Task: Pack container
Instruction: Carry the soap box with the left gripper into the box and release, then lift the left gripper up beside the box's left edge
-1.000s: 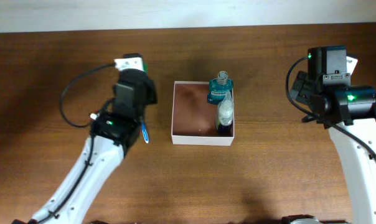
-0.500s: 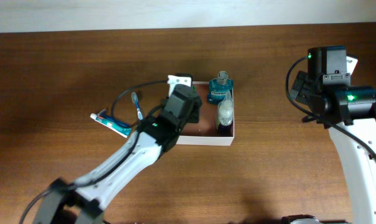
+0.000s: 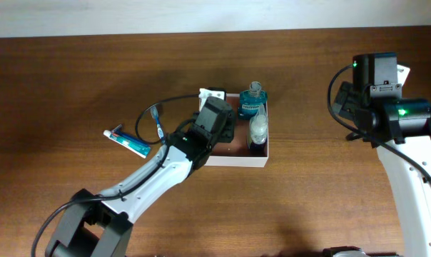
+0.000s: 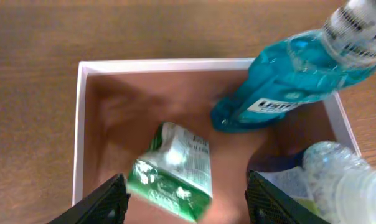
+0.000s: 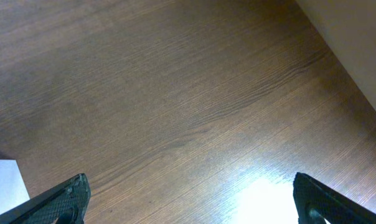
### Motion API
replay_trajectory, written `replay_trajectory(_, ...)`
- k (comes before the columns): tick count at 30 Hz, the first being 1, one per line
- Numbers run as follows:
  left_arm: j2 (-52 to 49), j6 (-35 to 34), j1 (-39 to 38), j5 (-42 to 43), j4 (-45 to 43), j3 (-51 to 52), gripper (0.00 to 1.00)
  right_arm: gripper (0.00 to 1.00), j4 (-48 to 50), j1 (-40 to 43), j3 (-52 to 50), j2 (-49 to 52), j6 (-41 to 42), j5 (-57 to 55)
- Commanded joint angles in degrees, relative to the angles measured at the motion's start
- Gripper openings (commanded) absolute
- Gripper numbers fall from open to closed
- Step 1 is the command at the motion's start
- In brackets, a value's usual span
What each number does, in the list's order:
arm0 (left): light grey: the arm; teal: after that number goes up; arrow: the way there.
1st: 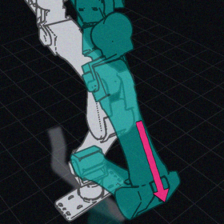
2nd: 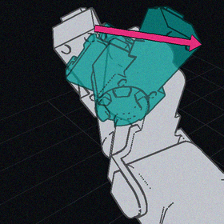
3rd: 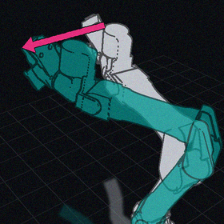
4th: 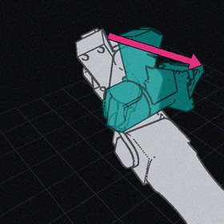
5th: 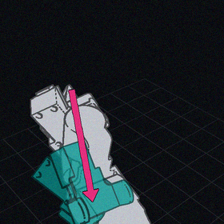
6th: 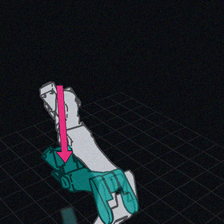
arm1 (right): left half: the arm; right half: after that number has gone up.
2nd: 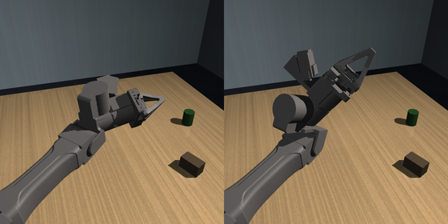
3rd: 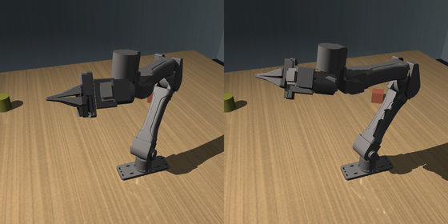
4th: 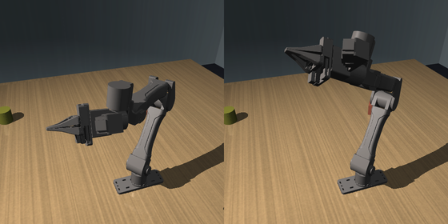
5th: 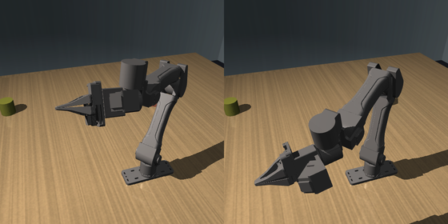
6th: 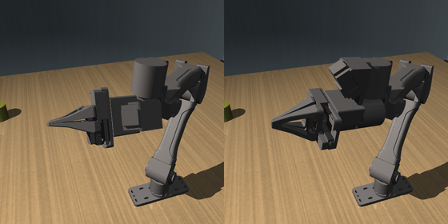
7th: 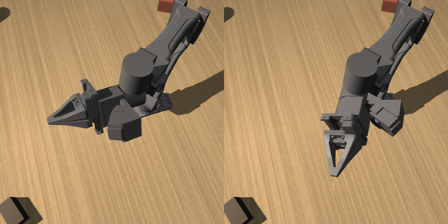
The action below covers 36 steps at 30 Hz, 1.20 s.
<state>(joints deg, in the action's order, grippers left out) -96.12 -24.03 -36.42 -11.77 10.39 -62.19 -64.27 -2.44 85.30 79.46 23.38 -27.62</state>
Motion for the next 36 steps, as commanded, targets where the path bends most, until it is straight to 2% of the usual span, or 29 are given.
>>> replay_trajectory(1,1.79,2.49,-0.17,-0.48,2.08,-4.59,0.62,0.99,0.15,0.26,0.52,0.02,0.04,-0.92)
replay_trajectory(3,1.97,3.98,-0.04,-1.07,2.62,-5.9,0.59,0.99,0.13,0.26,0.52,0.02,0.04,-0.92)
replay_trajectory(4,1.97,3.98,-0.04,-1.33,4.15,-6.54,0.45,0.99,0.15,0.26,0.52,0.02,0.04,-0.92)
replay_trajectory(7,2.19,4.02,0.02,-2.73,9.11,-6.56,0.19,0.99,0.13,0.26,0.52,0.02,0.04,-0.92)
replay_trajectory(9,2.27,4.0,0.31,-6.6,11.43,-6.56,0.04,0.99,0.13,0.26,0.52,0.02,0.04,-0.92)
replay_trajectory(10,2.27,4.0,0.57,-7.98,11.78,-6.56,0.01,0.99,0.13,0.26,0.52,0.02,0.04,-0.94)
replay_trajectory(14,2.27,4.76,3.06,-8.7,8.22,-6.54,0.01,0.99,0.13,0.26,0.52,0.02,0.04,-0.94)
replay_trajectory(16,2.25,7.08,4.85,-8.63,3.08,-6.54,0.01,0.99,0.13,0.26,0.52,0.02,0.04,-0.92)
replay_trajectory(19,1.22,7.04,7.37,-8.2,-5.22,-6.54,0.0,0.99,0.13,0.26,0.52,0.02,0.04,-0.94)
replay_trajectory(23,-2.27,7.04,10.1,1.7,-12.41,-7.23,0.0,0.99,0.13,0.26,0.52,0.02,0.04,-0.94)
replay_trajectory(26,-5.81,7.04,11.72,6.58,-10.71,-10.88,0.0,0.99,0.13,0.26,0.52,0.02,0.04,-0.94)
replay_trajectory(28,-9.55,7.04,12.66,9.6,-6.16,-16.33,0.0,0.98,0.13,0.26,0.52,0.02,0.04,-0.92)
replay_trajectory(36,-20.63,11.98,13.25,8.98,11.5,-38.1,0.0,0.99,0.13,0.26,0.52,0.02,0.04,-0.94)
